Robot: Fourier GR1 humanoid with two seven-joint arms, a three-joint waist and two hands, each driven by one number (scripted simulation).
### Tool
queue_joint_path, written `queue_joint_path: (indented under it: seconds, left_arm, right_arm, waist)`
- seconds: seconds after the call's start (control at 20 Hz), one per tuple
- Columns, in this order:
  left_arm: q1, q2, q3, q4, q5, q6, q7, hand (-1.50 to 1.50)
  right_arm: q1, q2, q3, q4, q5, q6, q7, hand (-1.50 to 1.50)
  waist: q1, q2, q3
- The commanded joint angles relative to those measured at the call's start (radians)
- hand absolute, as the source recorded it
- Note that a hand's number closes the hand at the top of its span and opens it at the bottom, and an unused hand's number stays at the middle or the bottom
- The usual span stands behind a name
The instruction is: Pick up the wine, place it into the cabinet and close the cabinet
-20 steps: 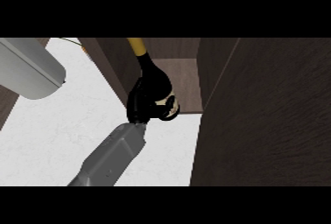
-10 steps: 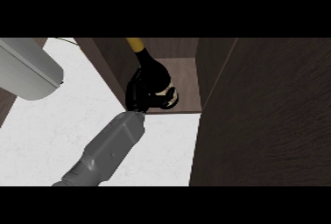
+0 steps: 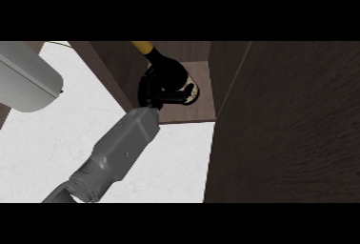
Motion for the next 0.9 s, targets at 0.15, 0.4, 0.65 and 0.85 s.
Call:
queue_joint_path:
  seconds: [0.15,0.4,0.65,0.85]
  left_arm:
    - [-0.087,0.001,0.001,0.026,0.053,0.027,0.031,1.5]
    - [-0.117,0.001,0.033,0.076,0.084,-0.006,0.01,1.5]
    - [-0.026,0.001,-0.039,0.012,0.125,-0.001,0.004,1.5]
    - [-0.003,0.001,-0.085,0.004,0.135,0.013,-0.024,1.5]
  right_arm:
    - [-0.086,-0.005,0.008,0.052,-0.009,-0.003,0.024,-1.5]
    - [-0.063,0.005,0.022,0.05,0.002,0.002,-0.001,-1.5]
    - [-0.009,-0.002,0.013,0.041,-0.037,0.035,-0.031,-1.5]
    - [-0.012,-0.007,0.023,0.04,-0.05,0.056,-0.047,-1.5]
  waist:
    - [-0.022,0.002,0.001]
    - [-0.035,0.009,0.001]
    - [-0.053,0.007,0.001]
    - [-0.076,0.011,0.001]
